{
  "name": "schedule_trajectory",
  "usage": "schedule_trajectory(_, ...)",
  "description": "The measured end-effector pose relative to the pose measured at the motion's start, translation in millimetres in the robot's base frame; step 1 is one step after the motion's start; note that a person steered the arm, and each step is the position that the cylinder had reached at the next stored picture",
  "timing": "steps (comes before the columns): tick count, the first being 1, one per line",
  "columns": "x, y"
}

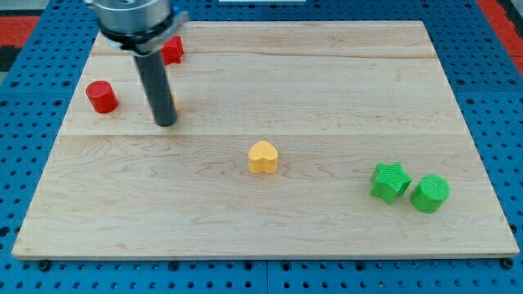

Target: Push red circle towards yellow hexagon

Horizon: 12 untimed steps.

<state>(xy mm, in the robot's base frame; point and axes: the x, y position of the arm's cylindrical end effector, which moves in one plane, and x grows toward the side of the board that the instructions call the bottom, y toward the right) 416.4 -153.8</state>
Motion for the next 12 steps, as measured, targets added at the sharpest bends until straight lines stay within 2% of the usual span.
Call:
schedule_trajectory(1, -14, 8)
schedule_trajectory(2, -17, 61)
schedule_trajectory(3, -4, 137)
schedule_trajectory(4, 27, 188)
schedule_trajectory(6, 36, 195)
schedule_trajectory(7, 27, 241)
schedule_trajectory(8, 2, 259)
schedule_trajectory(10, -42, 237)
schedule_trajectory(11, -42, 202)
schedule_trajectory(12, -42, 201)
